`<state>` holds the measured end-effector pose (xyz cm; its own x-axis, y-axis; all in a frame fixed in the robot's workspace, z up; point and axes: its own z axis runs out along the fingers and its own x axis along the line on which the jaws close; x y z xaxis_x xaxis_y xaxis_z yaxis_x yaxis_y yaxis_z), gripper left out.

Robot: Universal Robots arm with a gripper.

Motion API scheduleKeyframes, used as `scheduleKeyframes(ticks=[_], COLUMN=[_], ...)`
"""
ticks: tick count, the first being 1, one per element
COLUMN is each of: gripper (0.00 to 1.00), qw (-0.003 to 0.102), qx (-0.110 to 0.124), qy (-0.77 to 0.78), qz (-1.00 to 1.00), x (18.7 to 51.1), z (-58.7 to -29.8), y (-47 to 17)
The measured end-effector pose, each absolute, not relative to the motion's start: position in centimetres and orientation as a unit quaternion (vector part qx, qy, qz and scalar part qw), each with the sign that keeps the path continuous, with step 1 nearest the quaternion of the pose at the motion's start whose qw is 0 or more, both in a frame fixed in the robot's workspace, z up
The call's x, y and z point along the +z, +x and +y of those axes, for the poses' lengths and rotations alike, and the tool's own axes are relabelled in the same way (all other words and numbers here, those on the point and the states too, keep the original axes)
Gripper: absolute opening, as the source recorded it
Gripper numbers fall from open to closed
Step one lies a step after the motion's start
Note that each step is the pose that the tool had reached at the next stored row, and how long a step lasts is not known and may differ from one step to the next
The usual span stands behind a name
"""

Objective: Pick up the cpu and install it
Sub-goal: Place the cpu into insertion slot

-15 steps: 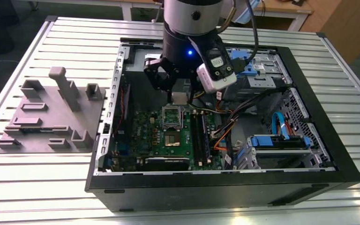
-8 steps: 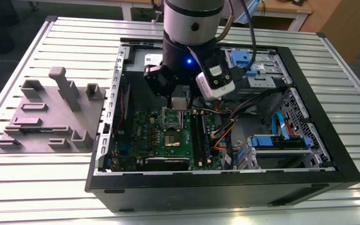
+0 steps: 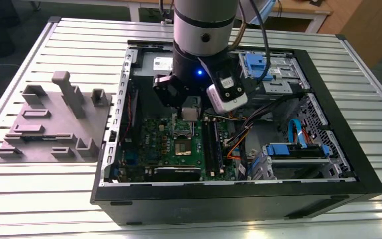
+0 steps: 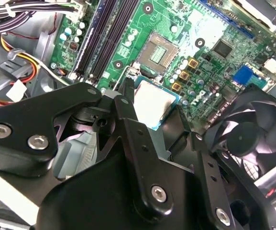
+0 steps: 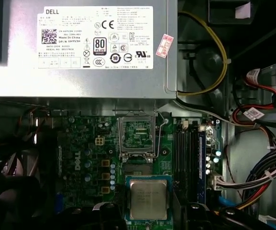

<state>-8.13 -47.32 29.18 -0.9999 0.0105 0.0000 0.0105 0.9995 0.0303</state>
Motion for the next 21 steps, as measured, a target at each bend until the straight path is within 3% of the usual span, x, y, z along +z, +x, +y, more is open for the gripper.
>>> scheduleKeyframes(ticks=[21], gripper=[0.47], qw=[0.0], qx=[0.015], qy=[0.005], qz=[1.0], x=[28.19], z=[-47.39], y=[-8.32])
